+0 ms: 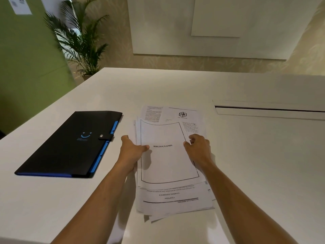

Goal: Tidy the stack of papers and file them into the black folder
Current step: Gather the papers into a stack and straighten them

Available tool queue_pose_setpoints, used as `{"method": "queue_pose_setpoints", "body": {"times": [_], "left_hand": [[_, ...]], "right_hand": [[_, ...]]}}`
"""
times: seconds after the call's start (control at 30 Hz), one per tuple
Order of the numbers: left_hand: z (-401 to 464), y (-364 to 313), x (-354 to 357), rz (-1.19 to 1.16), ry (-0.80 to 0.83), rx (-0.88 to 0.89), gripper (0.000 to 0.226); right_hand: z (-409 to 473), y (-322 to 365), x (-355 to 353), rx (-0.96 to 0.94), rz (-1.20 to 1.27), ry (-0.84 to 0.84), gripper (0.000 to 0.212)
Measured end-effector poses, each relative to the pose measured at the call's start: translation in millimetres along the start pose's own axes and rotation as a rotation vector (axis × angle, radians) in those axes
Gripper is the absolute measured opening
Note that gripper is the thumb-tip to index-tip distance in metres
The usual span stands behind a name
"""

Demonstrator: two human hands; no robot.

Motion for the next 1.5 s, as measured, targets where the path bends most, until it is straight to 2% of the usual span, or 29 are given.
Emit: {"method": "queue_pose_setpoints", "body": {"times": [0.07,0.13,0.23,0.33,0.43,0.5,0.6,0.67,0.77,0.97,1.07,1.17,1.23,1.5], "left_hand": [[-1,2,2,-0.015,0.017,-0.019,0.076],[0,2,3,-0.003,0.061,0.004,0.063],[0,-12,0,0.055,0.103,0.167,0.053],[-5,-32,-5,-0.004,0.152,0.294,0.053],[-9,-50,-10,-0.077,0.218,0.358,0.063],[-10,-62,-12,-0.101,0.250,0.386,0.067],[-12,-81,-14,-0.125,0.286,0.429,0.066],[-14,-97,-16,-0.104,0.257,0.472,0.060],[-15,-125,-19,-0.082,0.168,0.526,0.054],[-30,-179,-23,-0.154,0.093,0.700,0.049],[-34,-187,-19,-0.181,0.098,0.714,0.055],[-34,-177,-13,-0.216,0.104,0.670,0.061],[-31,-165,-10,-0.261,0.115,0.625,0.064],[-29,-150,6,-0.300,0.099,0.609,0.047]], "right_hand": [[-1,-1,-2,0.023,0.007,-0.015,0.034],[-2,-2,-5,0.037,0.031,-0.023,0.030],[-1,-5,-6,0.053,0.082,-0.023,0.026],[-1,-9,-10,0.066,0.119,-0.039,0.029],[4,-13,-2,0.140,0.454,0.123,0.048],[8,-10,-1,0.166,0.679,0.248,0.042],[11,8,-15,0.082,0.834,0.326,0.026],[15,23,-34,-0.013,0.802,0.260,0.025],[17,54,-67,-0.203,0.603,0.102,0.026],[9,96,-118,-0.446,0.597,-0.102,0.030],[6,95,-122,-0.444,0.648,-0.089,0.032],[5,80,-107,-0.355,0.612,-0.003,0.053],[3,69,-99,-0.312,0.671,0.013,0.062],[0,75,-80,-0.316,0.700,-0.028,0.052]]}}
Point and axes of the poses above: each hand's wrist, its own z-axis towards the middle knuckle, its own x-axis out of the palm, y = z × x, the point moved 8 cm from there along z, towards the middle knuckle, and after that the axes turned 3 degrees about z, right-handed, at the moved point
